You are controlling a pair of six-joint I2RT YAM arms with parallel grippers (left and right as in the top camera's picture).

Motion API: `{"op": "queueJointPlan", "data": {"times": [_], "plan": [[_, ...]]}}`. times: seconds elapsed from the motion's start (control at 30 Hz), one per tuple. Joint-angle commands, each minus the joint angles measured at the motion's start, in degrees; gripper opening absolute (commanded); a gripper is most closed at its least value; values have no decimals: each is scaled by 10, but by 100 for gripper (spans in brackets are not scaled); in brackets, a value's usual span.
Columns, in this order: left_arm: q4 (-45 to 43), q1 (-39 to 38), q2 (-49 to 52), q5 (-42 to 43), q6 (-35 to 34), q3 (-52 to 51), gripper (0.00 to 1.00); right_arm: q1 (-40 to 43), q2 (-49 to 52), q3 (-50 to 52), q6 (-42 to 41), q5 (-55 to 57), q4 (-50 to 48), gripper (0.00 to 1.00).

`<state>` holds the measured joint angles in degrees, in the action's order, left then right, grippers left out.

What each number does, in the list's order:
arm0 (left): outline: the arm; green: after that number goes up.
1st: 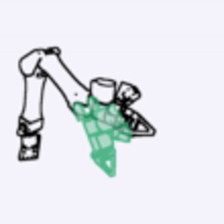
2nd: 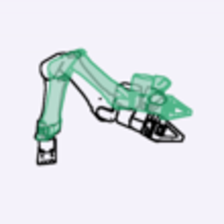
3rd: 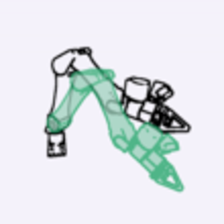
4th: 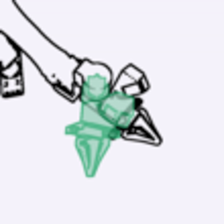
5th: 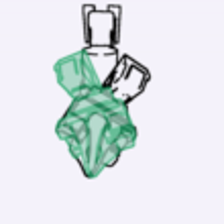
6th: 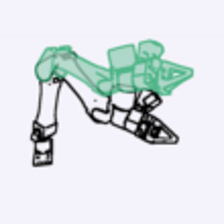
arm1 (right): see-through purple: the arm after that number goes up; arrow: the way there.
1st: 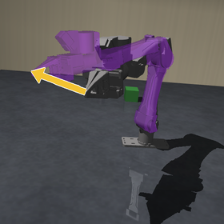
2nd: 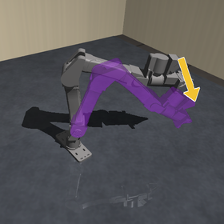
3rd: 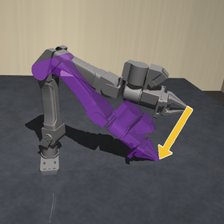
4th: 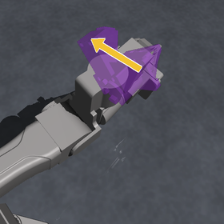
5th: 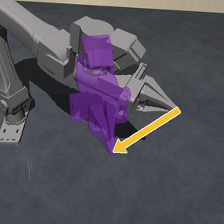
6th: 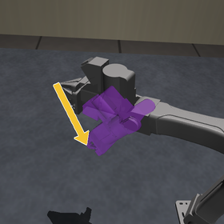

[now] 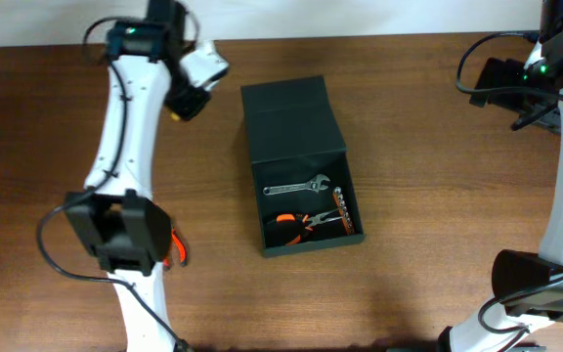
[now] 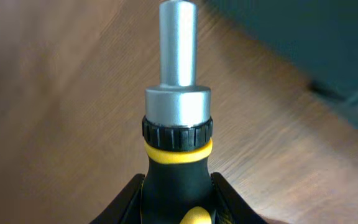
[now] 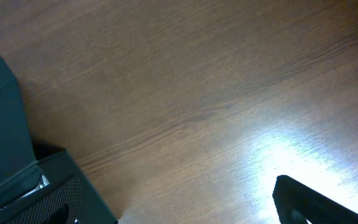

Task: Pack container
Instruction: 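Lift the screwdriver with the left gripper toward the box, then lower the yellow-black screwdriver into the box beside the wrench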

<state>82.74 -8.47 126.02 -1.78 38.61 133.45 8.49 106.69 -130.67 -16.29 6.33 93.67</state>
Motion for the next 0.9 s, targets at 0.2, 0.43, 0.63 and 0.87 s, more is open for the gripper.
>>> {"op": "queueJointPlan", "data": {"times": [0.2,0.43,0.63,0.87], "plan": [[60,-145,-2,10,52,70,2,2,-5,1,-2,-1,0,99],[78,-220,-2,80,78,60,2,2,-5,1,-2,-1,0,99],[80,-248,-2,87,78,0,2,2,-5,1,-2,-1,0,99],[40,-248,-2,95,73,-125,2,2,-5,1,-2,-1,0,99]]}}
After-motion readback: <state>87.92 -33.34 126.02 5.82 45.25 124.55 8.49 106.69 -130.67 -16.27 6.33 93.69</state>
